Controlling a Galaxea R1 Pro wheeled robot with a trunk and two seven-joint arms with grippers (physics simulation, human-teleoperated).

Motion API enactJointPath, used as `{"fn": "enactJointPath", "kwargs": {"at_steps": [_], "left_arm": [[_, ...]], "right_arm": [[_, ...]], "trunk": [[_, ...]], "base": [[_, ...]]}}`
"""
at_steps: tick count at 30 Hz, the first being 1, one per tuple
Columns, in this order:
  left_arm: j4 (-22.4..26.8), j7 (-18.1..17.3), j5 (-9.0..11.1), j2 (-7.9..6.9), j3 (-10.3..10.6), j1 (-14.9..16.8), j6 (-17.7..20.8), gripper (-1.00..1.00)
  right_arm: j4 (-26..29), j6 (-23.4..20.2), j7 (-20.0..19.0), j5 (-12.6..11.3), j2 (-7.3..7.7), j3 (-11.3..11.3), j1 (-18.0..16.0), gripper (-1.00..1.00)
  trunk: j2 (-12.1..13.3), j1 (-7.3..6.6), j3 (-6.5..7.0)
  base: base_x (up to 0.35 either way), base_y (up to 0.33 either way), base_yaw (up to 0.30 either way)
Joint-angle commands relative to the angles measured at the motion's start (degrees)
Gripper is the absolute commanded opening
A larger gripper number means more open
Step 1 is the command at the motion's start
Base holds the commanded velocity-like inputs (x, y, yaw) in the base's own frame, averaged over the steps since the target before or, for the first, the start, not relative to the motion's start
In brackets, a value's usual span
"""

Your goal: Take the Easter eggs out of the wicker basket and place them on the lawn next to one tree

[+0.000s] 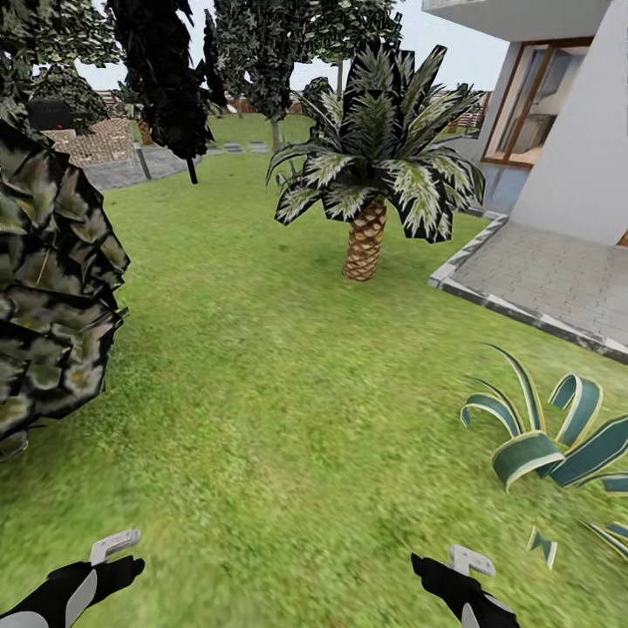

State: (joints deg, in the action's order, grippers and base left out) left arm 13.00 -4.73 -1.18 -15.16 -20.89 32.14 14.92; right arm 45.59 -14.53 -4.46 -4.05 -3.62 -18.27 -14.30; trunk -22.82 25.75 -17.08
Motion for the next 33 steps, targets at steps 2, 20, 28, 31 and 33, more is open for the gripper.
{"fn": "enactJointPath", "kwargs": {"at_steps": [2,20,28,31,33], "left_arm": [[0.10,-0.25,-0.13,0.03,-0.38,0.01,0.37,1.00],[0.10,-0.28,-0.13,0.30,-0.38,-0.06,0.37,1.00],[0.10,-0.28,-0.13,0.31,-0.38,-0.06,0.37,1.00],[0.10,-0.28,-0.13,0.31,-0.38,-0.06,0.37,1.00],[0.10,-0.28,-0.13,0.31,-0.38,-0.06,0.37,1.00]], "right_arm": [[0.08,-0.34,-0.29,-0.42,-0.07,-0.28,-0.03,1.00],[-0.41,0.10,-0.19,-0.48,-0.14,-0.11,-0.03,1.00],[-1.45,1.31,-0.10,-0.43,-0.16,-0.10,-0.05,1.00],[-1.58,1.39,-0.04,-0.43,-0.16,-0.10,-0.04,1.00],[-1.62,1.41,-0.03,-0.41,-0.16,-0.10,-0.05,1.00]], "trunk": [[-0.10,0.03,0.09],[-0.10,0.03,1.81],[-0.10,0.03,2.57],[-0.10,0.03,2.85],[-0.10,0.03,3.04]], "base": [[0.000,0.000,0.000],[0.000,0.000,0.000],[0.000,0.000,0.000],[0.000,0.000,0.000],[0.000,0.000,0.000]]}}
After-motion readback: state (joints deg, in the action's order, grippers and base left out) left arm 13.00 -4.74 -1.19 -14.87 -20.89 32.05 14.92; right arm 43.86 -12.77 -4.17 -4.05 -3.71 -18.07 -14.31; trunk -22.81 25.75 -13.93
